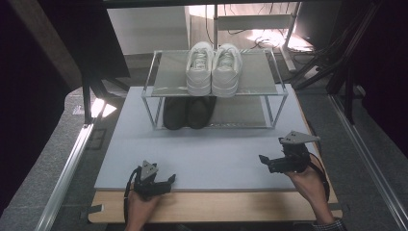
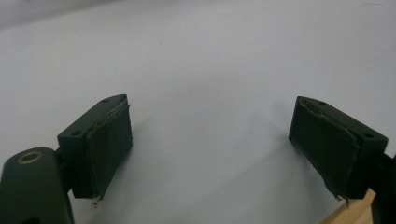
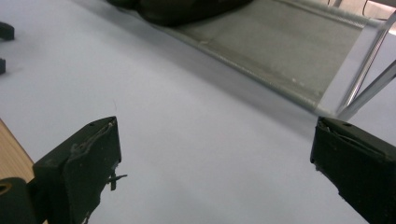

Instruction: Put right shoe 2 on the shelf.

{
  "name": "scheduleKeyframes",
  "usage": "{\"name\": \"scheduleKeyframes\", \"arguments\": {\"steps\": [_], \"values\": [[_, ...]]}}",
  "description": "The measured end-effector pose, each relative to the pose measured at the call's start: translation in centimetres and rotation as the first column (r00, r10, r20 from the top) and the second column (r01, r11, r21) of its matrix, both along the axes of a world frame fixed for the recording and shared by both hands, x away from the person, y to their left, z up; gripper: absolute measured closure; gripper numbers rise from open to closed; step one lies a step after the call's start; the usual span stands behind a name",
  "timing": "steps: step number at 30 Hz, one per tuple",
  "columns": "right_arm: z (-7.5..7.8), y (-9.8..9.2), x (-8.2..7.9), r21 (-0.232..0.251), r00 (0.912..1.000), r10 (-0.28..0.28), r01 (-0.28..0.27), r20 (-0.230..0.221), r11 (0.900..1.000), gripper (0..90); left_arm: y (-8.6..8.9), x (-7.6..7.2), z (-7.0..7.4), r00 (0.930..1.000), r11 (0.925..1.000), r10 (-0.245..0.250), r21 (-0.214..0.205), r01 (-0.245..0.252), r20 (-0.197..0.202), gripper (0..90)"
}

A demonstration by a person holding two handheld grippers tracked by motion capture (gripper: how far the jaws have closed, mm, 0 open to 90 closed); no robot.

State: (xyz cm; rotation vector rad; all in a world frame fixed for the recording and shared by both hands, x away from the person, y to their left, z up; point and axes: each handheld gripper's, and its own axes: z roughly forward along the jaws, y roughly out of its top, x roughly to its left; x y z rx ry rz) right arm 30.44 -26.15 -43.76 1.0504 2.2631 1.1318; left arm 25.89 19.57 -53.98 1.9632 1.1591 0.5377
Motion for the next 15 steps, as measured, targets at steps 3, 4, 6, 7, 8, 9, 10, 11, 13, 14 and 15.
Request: {"name": "scheduleKeyframes", "arguments": {"steps": [3,4,6,7,8,9,10,11,13,14,15], "values": [[-0.9,-0.1,-0.3,-0.011,1.0,0.003,-0.003,-0.008,0.9999,1.0,0.0,0.0,0.0,1.0,1.0,-0.002,0.003,0.002,-0.001,13.1],[-1.1,-0.1,-0.4,-0.01,1.0,0.001,-0.001,-0.008,0.9999,1.0,0.0,0.0,0.0,1.0,1.0,-0.002,0.003,0.002,-0.001,13.0],[-1.7,-0.2,-0.6,-0.004,0.9999,0.0,0.0,-0.012,1.0,0.9,0.0,0.0,0.0,1.0,1.0,-0.002,0.002,0.002,-0.001,13.1],[-2.0,-0.2,-0.7,-0.001,0.9999,-0.004,0.004,-0.015,1.0,0.8,0.0,0.0,0.0,1.0,1.0,-0.002,0.003,0.002,-0.001,13.1],[-2.2,-0.2,-0.8,0.001,0.9998,-0.007,0.007,-0.016,1.0,0.8,0.0,0.0,0.0,1.0,1.0,-0.002,0.003,0.002,-0.001,13.0],[-2.5,-0.2,-0.9,-0.001,0.9998,-0.009,0.009,-0.016,1.0,0.8,0.0,0.0,0.0,1.0,1.0,-0.002,0.003,0.002,-0.001,13.1],[-2.8,-0.3,-1.0,0.0,0.9998,-0.012,0.012,-0.018,0.9999,0.8,0.0,0.0,0.0,1.0,1.0,-0.002,0.003,0.002,-0.001,13.1],[-3.0,-0.3,-1.0,-0.001,0.9998,-0.012,0.012,-0.017,0.9999,0.9,0.0,0.0,0.0,1.0,1.0,-0.001,0.003,0.001,-0.001,13.1],[-3.6,-0.3,-1.1,-0.004,0.9997,-0.018,0.018,-0.019,0.9998,1.0,0.0,0.0,0.0,1.0,1.0,-0.002,0.003,0.002,0.0,13.1],[-3.9,-0.3,-1.2,-0.004,0.9996,-0.022,0.022,-0.019,0.9998,1.1,0.0,0.0,0.0,1.0,1.0,-0.001,0.002,0.001,0.0,13.1],[-4.2,-0.3,-1.3,-0.005,0.9994,-0.026,0.026,-0.021,0.9996,1.1,0.0,0.0,0.0,1.0,1.0,-0.002,0.003,0.002,-0.001,13.1]]}}
